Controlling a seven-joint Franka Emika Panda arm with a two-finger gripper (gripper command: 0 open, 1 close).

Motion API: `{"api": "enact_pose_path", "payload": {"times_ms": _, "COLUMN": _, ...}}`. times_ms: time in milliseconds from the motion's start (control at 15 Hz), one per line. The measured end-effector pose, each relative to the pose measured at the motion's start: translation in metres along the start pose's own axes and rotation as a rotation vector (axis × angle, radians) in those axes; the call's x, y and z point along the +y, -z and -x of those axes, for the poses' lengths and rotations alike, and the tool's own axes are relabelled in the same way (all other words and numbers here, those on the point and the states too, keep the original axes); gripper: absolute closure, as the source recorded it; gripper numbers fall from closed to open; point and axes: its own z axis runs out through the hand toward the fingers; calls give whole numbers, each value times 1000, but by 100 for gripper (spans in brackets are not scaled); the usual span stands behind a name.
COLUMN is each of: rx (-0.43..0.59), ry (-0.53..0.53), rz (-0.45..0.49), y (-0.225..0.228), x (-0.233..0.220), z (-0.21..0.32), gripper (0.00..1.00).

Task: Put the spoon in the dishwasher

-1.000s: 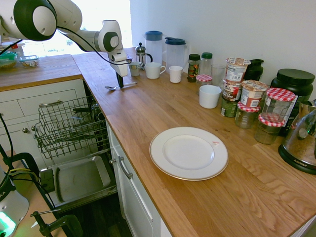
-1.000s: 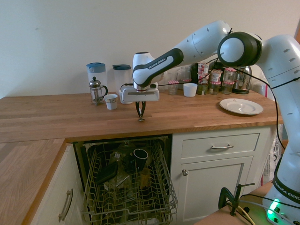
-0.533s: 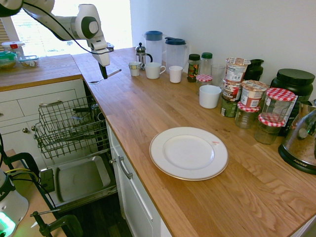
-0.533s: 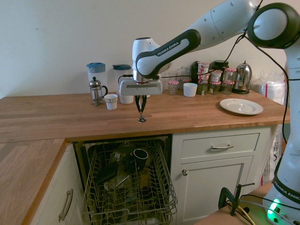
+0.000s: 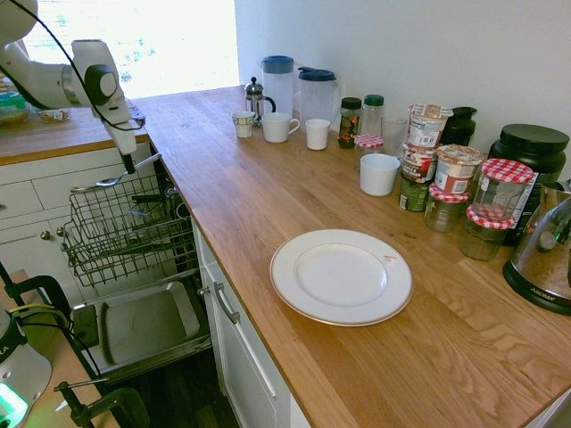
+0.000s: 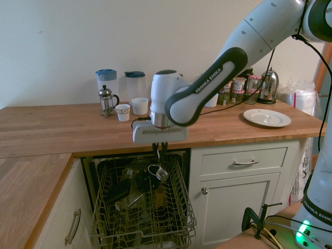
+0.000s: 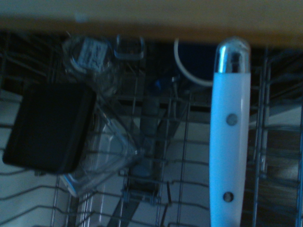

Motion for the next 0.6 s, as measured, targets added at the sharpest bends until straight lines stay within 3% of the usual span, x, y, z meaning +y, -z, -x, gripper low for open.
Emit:
{"api": "enact_pose_path", "payload": {"times_ms": 267, "rx": -24, "ry": -4, "rz": 4, "y": -59, "x": 32, "z": 17, "gripper": 100}}
{"api": "enact_pose_path", "payload": {"times_ms": 600, "rx": -50, "ry": -44, "rz": 34, "y": -119, "x": 20, "z": -1, "gripper": 100}}
